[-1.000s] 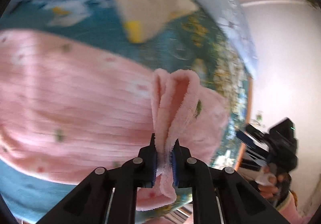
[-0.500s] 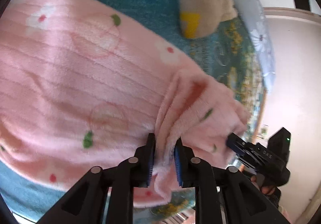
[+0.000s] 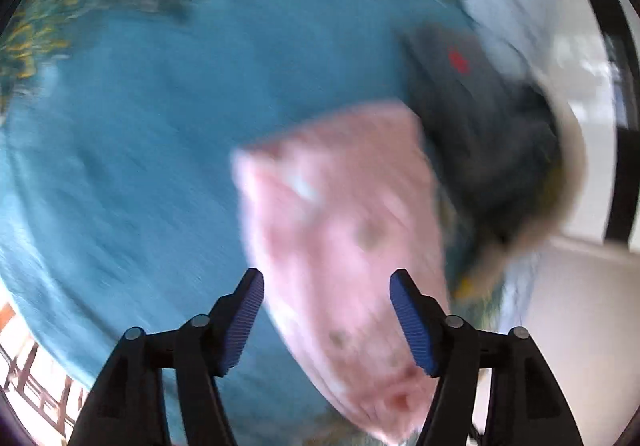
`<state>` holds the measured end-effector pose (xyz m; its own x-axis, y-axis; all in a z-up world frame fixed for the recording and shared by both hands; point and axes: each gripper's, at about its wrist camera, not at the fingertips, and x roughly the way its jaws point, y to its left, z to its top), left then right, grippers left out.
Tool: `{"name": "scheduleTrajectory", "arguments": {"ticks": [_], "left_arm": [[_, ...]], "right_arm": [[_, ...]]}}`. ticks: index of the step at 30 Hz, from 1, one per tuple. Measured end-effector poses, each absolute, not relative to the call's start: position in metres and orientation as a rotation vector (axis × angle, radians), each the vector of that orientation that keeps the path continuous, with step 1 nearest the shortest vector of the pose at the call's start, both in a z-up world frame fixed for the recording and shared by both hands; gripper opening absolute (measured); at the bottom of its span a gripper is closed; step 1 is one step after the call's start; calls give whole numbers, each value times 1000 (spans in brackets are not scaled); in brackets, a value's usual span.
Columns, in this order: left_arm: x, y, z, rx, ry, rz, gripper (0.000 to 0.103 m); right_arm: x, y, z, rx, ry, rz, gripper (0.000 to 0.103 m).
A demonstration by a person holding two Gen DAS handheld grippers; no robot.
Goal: Fold clothes
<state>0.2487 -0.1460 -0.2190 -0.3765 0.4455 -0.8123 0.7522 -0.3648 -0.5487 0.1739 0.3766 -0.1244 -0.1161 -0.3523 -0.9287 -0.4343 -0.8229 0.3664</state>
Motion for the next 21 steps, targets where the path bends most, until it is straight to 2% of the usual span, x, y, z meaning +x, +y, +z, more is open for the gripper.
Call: {"name": "scheduleTrajectory", "arguments": {"ticks": [5, 9, 12, 14, 16, 19, 21], "left_arm": [[236, -155, -241, 1621, 1675, -1812, 77], [228, -158, -255, 1648, 1693, -1811, 77], [222, -159, -264, 1669, 1706, -1811, 73], [217, -160, -267, 1694, 1691, -1811, 38], [210, -159, -261, 1738, 1622, -1824, 24], [200, -153, -239, 1798, 1482, -1906, 14], [193, -146, -217, 1831, 1378, -1989, 13]], "right_arm": [[165, 332, -127, -2092, 914, 2083, 34], [157, 302, -123, -2122, 869, 2077, 35], [152, 287, -115, -2137, 842, 2091, 35], [150, 277, -109, -2147, 824, 2100, 35], [147, 267, -103, -2156, 805, 2108, 35], [143, 262, -91, -2149, 805, 2128, 35], [140, 263, -81, -2135, 816, 2145, 35]]}}
